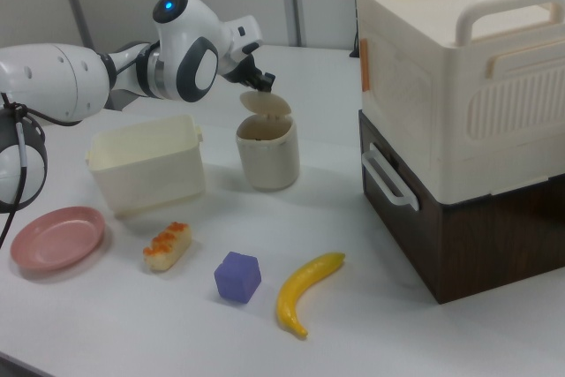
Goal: Close the trash can
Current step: 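Push the raised lid down onto the trash can rim with the gripper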
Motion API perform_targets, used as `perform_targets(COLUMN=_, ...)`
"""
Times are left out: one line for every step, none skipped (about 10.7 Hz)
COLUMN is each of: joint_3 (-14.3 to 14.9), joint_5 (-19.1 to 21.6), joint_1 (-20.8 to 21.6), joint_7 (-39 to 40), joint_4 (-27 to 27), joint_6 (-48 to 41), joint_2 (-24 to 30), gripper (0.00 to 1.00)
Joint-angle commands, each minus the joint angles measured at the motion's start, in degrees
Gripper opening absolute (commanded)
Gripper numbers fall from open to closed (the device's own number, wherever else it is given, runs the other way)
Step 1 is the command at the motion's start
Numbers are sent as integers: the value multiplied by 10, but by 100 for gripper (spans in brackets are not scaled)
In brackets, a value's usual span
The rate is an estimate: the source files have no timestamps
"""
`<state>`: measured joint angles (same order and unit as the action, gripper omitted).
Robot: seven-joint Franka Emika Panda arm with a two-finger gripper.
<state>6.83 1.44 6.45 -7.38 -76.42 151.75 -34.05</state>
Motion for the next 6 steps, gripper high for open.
perform_targets(joint_3=18, joint_5=-6, joint_1=11, joint_7=20, joint_4=-20, joint_6=-75, joint_2=14, gripper=0)
perform_targets(joint_3=18, joint_5=-6, joint_1=13, joint_7=20, joint_4=-49, joint_6=-76, joint_2=14, gripper=0)
perform_targets(joint_3=18, joint_5=-6, joint_1=14, joint_7=24, joint_4=-69, joint_6=-76, joint_2=12, gripper=0)
perform_targets(joint_3=17, joint_5=-6, joint_1=15, joint_7=25, joint_4=-82, joint_6=-75, joint_2=8, gripper=0)
perform_targets(joint_3=17, joint_5=-6, joint_1=16, joint_7=25, joint_4=-91, joint_6=-75, joint_2=6, gripper=0)
perform_targets(joint_3=17, joint_5=-6, joint_1=16, joint_7=25, joint_4=-96, joint_6=-75, joint_2=6, gripper=0)
